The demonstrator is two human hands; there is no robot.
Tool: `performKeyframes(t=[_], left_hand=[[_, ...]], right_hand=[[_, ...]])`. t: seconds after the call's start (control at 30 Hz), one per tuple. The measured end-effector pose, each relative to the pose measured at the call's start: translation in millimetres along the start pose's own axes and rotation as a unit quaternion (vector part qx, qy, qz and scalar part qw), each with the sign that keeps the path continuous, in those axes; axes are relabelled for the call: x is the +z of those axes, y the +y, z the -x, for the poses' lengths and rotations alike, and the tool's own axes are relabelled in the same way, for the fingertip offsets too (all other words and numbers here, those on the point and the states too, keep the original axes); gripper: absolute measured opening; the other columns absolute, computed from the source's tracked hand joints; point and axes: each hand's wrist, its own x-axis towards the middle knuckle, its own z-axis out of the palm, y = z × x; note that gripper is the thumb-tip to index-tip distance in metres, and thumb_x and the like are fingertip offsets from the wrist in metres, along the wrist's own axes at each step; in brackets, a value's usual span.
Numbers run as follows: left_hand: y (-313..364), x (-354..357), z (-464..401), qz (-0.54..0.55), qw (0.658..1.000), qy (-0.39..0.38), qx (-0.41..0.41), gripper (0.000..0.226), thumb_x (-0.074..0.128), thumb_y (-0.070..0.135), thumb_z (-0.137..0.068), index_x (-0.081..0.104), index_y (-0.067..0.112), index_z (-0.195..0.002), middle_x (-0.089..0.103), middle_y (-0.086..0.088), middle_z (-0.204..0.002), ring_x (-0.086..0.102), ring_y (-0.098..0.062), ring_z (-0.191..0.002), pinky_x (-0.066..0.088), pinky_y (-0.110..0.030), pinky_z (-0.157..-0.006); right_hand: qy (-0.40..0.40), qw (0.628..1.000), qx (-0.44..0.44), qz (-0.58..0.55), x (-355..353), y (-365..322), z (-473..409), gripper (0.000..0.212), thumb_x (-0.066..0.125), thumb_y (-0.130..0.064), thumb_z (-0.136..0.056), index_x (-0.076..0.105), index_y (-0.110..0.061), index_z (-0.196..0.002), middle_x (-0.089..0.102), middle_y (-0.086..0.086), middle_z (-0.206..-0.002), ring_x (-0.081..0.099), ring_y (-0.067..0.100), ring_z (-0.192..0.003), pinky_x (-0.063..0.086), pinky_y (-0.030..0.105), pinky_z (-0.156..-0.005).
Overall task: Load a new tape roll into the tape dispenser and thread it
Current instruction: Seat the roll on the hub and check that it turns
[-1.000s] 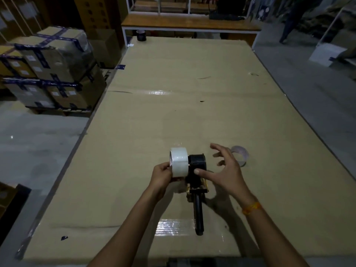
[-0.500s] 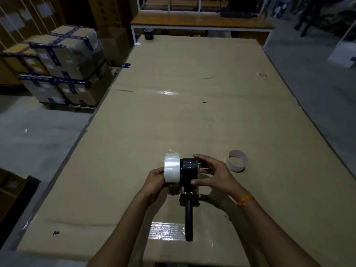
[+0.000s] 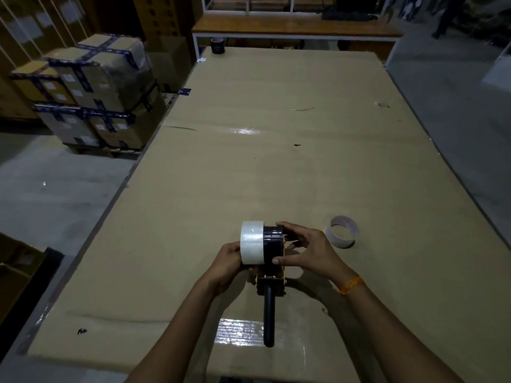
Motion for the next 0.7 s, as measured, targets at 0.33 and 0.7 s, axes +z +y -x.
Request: performKeyframes(t=[0.33,0.7], left_hand=[[10,17,11,0.068,0.994,0.086,-0.017,0.057,0.028,0.053,-0.115,0.073,0.019,-0.125,0.079,-0.018,-0.123,0.077,-0.037,-0.110,0.060,-0.057,-0.098],[30,44,11,-0.103,0.987,0.127,0.004,0.080,0.016,0.076,-0.104,0.075,0.022,-0.111,0.079,-0.014,-0.111,0.077,-0.028,-0.099,0.061,-0.051,-0.095]], right_hand=[[-0.011,1.000,0.010,0.001,0,-3,-6,0.097,0.104,-0.027,-0.062,0.062,-0.023,-0.149,0.072,-0.011,-0.137,0.068,0.001,-0.122,0.059,0.020,-0.095],[-0.037,0.999,0.026,0.008,-3,1,-10,0.104,0.105,-0.023,-0.060,0.058,-0.023,-0.152,0.071,-0.011,-0.136,0.069,0.000,-0.120,0.059,0.019,-0.091]])
